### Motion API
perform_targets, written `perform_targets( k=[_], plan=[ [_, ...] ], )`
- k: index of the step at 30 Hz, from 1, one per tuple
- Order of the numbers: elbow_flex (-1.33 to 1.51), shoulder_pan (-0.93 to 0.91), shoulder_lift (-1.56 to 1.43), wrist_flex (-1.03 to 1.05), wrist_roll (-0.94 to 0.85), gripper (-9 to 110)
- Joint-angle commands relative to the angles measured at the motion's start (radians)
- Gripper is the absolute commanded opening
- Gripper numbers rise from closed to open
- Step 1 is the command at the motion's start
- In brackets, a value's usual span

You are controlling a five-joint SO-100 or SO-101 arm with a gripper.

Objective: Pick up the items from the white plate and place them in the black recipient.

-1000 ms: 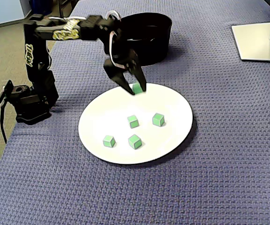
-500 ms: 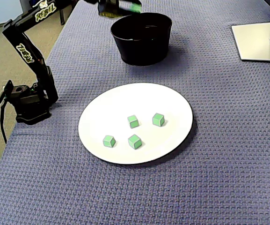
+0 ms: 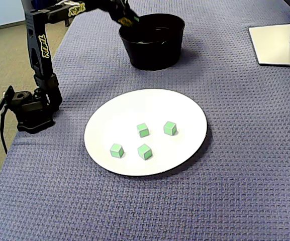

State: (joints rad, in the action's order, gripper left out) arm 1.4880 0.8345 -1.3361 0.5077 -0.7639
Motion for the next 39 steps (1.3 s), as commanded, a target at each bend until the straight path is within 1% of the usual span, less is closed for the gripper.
perform_targets(
  k=[1,8,13,16,19,21,22,24,29,33,35,39],
  plan=[
    [0.025,-0.015,-0.006,-0.069,0.008,0],
    [0.078,-0.071,-0.066,-0.097,0.011,0],
    [0.140,-0.107,-0.155,-0.103,0.087,18],
    [0.184,-0.133,-0.279,-0.043,0.025,25],
    [0.252,-0.206,-0.460,0.025,-0.120,25],
    [0.288,-0.299,-0.594,0.112,-0.219,23],
    [0.305,-0.364,-0.658,0.181,-0.272,23],
    [0.390,-0.520,-0.785,0.227,-0.377,24],
    [0.750,-0.923,-1.066,0.164,-0.657,26],
    [1.003,-1.181,-1.161,0.109,-0.865,25],
    [1.083,-1.266,-1.161,0.037,-0.917,25],
    [1.120,-1.399,-1.126,-0.055,-0.937,26]
  ],
)
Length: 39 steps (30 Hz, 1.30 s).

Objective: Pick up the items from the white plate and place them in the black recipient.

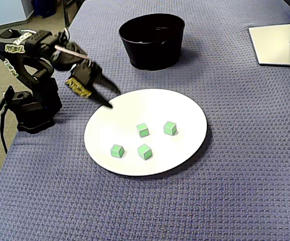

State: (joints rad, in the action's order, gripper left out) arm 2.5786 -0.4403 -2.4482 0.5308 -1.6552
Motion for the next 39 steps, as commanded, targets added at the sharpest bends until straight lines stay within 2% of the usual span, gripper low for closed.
perform_targets(
  k=[1,8,14,39],
  plan=[
    [0.029,-0.147,0.000,-0.112,-0.046,26],
    [0.038,-0.236,0.190,-0.388,-0.077,27],
    [0.028,-0.285,0.353,-0.486,-0.080,27],
    [0.066,-0.196,0.569,-0.670,0.083,23]
  ],
)
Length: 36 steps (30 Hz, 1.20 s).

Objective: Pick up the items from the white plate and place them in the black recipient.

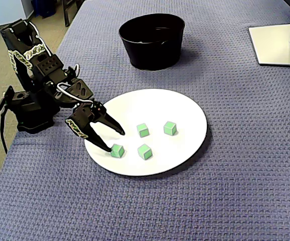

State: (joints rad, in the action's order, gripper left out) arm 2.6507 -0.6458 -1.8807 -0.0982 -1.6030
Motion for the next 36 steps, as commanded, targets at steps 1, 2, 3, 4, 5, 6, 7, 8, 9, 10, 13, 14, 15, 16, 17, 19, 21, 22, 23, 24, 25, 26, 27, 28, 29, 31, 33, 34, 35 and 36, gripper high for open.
perform_targets(
  k=[1,2,3,4,5,6,7,8,9,10,13,14,15,16,17,19,21,22,23,24,25,26,27,28,29,31,33,34,35,36],
  plan=[
    [-0.011,0.011,0.005,-0.046,0.043,23],
    [-0.014,0.012,0.006,-0.051,0.051,23],
    [-0.015,0.012,0.008,-0.051,0.054,23],
    [-0.015,0.012,0.011,-0.051,0.052,23],
    [-0.015,0.012,0.014,-0.051,0.049,23],
    [-0.015,0.011,0.017,-0.052,0.048,23],
    [-0.015,0.011,0.020,-0.057,0.048,23],
    [-0.018,0.011,0.025,-0.061,0.051,23],
    [-0.021,0.009,0.032,-0.064,0.052,22],
    [-0.023,0.008,0.041,-0.067,0.051,22],
    [-0.026,0.005,0.080,-0.109,0.041,22],
    [-0.028,0.003,0.092,-0.118,0.038,22],
    [-0.031,0.003,0.104,-0.129,0.040,22],
    [-0.034,0.003,0.114,-0.133,0.040,22],
    [-0.038,0.002,0.121,-0.135,0.040,22],
    [-0.044,0.002,0.133,-0.141,0.040,21],
    [-0.052,-0.002,0.144,-0.143,0.043,18],
    [-0.057,-0.003,0.149,-0.143,0.044,16],
    [-0.061,-0.003,0.152,-0.143,0.051,16],
    [-0.064,-0.005,0.155,-0.143,0.052,14],
    [-0.066,-0.006,0.158,-0.143,0.052,11],
    [-0.067,-0.006,0.161,-0.144,0.054,8],
    [-0.067,-0.008,0.161,-0.144,0.057,5],
    [-0.069,-0.008,0.161,-0.144,0.061,0],
    [-0.069,-0.008,0.160,-0.149,0.072,0],
    [-0.069,-0.008,0.156,-0.152,0.077,0],
    [-0.066,-0.008,0.144,-0.164,0.095,0],
    [-0.066,-0.008,0.132,-0.166,0.107,0],
    [-0.066,-0.006,0.117,-0.175,0.126,0],
    [-0.066,-0.005,0.098,-0.198,0.140,0]
  ],
)
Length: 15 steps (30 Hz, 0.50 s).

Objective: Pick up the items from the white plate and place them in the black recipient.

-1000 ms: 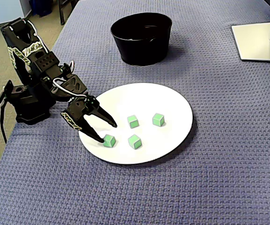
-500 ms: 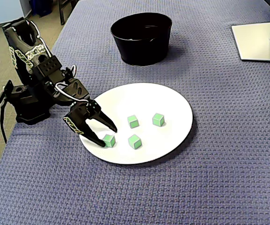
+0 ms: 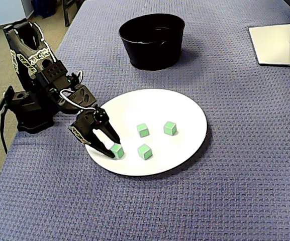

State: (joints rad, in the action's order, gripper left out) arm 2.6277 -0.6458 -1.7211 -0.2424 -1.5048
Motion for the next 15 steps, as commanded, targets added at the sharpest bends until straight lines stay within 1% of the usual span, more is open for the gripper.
perform_targets(
  k=[1,6,9,12,15],
  plan=[
    [-0.058,-0.008,-0.078,-0.091,0.066,0],
    [-0.193,0.037,-0.192,-0.137,0.287,0],
    [-0.267,0.103,-0.276,-0.167,0.468,0],
    [-0.374,0.201,-0.342,-0.106,0.650,0],
    [-0.520,0.327,-0.371,0.006,0.759,0]
  ],
)
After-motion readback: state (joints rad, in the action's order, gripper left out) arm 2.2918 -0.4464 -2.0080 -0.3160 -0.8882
